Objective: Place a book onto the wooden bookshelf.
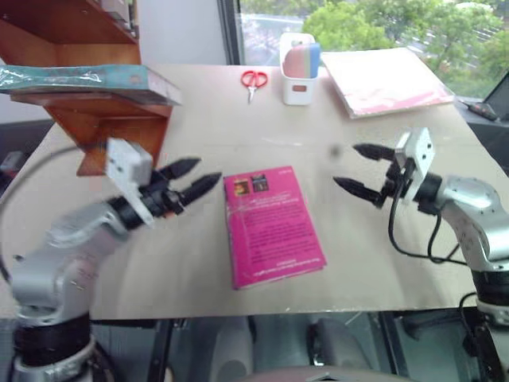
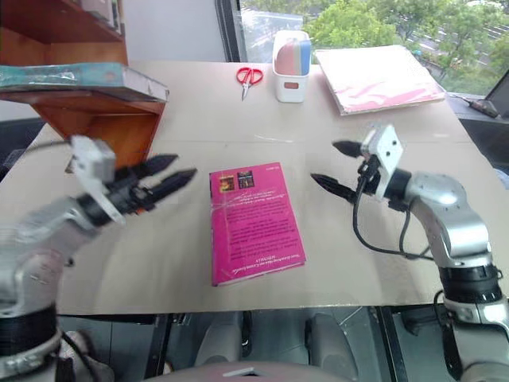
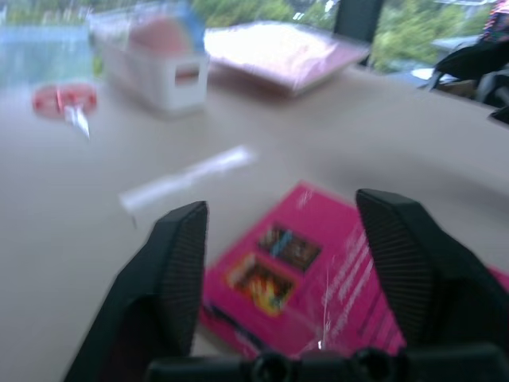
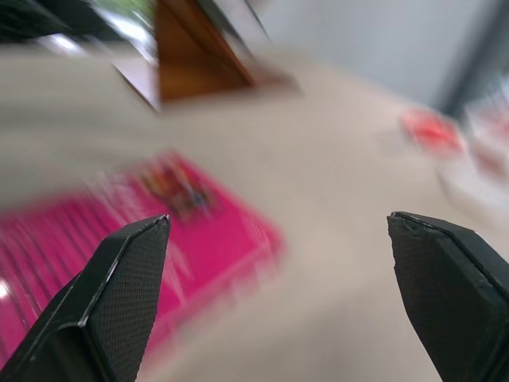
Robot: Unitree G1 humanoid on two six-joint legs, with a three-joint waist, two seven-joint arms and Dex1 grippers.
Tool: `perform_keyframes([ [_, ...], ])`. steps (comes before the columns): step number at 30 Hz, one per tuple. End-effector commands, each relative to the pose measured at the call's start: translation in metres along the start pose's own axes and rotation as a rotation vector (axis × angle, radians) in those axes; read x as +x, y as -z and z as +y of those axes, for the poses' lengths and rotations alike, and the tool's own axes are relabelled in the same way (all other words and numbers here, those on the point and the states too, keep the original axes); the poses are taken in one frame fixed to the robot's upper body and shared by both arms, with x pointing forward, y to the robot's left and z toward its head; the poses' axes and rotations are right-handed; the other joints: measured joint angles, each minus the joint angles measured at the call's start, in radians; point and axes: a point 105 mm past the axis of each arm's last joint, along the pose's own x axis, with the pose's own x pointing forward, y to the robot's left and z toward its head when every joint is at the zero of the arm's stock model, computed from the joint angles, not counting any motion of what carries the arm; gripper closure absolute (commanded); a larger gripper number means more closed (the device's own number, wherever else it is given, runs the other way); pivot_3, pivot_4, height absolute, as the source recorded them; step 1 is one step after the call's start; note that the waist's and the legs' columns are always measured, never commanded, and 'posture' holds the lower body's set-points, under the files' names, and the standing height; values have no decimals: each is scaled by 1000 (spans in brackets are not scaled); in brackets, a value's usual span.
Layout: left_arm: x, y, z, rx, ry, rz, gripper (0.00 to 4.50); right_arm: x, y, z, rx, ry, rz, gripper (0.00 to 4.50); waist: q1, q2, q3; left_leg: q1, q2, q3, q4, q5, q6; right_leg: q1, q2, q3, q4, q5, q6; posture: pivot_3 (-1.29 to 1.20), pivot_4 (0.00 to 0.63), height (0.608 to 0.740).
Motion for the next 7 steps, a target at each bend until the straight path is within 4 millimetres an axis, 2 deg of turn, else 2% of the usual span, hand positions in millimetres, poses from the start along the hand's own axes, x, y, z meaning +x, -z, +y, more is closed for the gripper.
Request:
perform_keyframes([
  [1,-12,22,15,94,-140,70,25,-30,3,-11,-36,136,67,0,0,0,0,0,0,0,-1,0,0,0,0,0,-1,0,0,0,150,740],
  [5,-29,27,19,113,-147,58,25,-58,27,-2,-41,145,211,0,1,0,0,-1,0,0,-6,0,0,0,0,-1,-9,0,0,0,150,740],
  [7,-44,32,31,135,-169,84,25,-79,41,-2,-38,166,306,0,1,0,0,-1,-1,0,-6,-1,1,1,-1,-1,-10,0,0,0,150,740],
])
